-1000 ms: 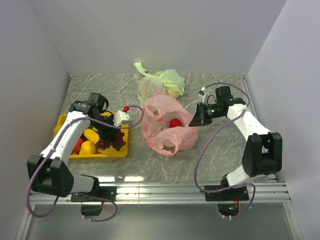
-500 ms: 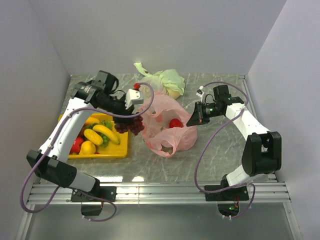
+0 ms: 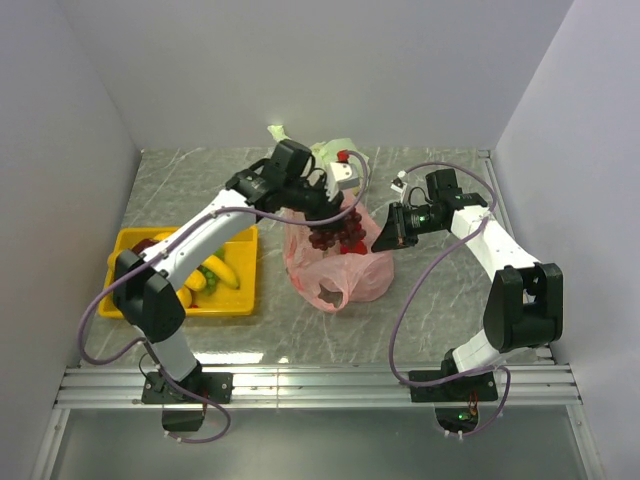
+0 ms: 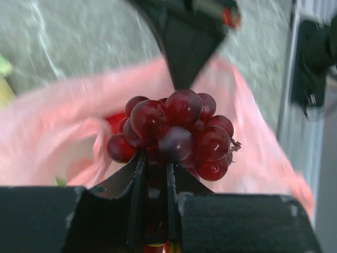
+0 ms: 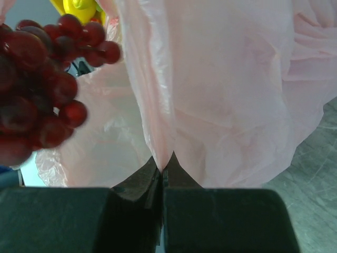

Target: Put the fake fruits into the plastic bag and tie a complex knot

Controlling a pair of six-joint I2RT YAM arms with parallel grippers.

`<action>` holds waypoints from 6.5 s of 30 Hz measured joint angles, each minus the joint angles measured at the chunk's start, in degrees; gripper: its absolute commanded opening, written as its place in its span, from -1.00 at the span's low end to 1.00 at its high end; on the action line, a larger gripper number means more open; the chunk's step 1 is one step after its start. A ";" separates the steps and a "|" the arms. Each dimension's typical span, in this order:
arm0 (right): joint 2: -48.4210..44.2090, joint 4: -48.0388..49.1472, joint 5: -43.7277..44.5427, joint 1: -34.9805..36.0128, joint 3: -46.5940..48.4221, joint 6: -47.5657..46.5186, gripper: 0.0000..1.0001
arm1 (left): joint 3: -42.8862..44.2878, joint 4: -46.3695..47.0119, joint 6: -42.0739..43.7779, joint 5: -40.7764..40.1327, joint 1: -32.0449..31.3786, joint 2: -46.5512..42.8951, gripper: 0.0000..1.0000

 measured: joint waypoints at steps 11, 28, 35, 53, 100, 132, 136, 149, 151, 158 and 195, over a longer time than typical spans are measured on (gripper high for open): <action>1.79 -0.17 -1.51 -3.50 -0.17 -1.53 -1.00 | -10.08 16.63 -6.16 -9.11 -4.68 5.49 0.13; 4.28 0.00 -1.64 -5.55 -1.55 -2.49 -1.00 | -18.88 7.85 -8.59 -6.05 5.92 -19.45 0.77; 4.28 0.09 -1.64 -5.55 -2.10 -2.32 -1.00 | -21.88 -2.25 -6.49 -4.11 20.44 -25.77 0.82; 4.26 0.50 -1.64 -4.57 -2.40 -2.05 -1.00 | -24.98 -28.22 45.57 -24.94 38.64 -14.08 0.81; 3.74 0.92 -2.08 -4.35 -0.66 0.61 -1.00 | -7.87 -13.22 26.14 8.96 1.64 -5.66 -0.98; 4.13 -1.75 0.57 -4.26 -0.61 -5.33 -1.00 | -11.02 -3.85 9.22 -1.92 7.08 -24.26 0.99; 4.13 -1.81 0.61 -4.26 -0.61 -5.31 -1.00 | -20.74 -11.37 11.63 -6.75 21.86 -36.94 0.99; 4.90 -1.51 0.55 -3.76 -0.61 -4.90 -1.00 | -35.93 -15.63 4.85 -29.00 48.78 -34.40 0.99; 4.92 -1.51 0.55 -3.72 -0.61 -4.87 -1.00 | -36.76 -14.16 3.02 -30.34 49.96 -33.22 0.99; 4.92 -1.46 0.57 -3.72 -0.61 -4.87 -1.00 | -38.86 -7.28 -1.51 -31.28 51.36 -23.04 0.99; 5.07 -1.77 0.50 -2.73 0.98 -4.31 -1.00 | -23.54 -5.07 2.58 -3.65 8.26 -20.65 -0.67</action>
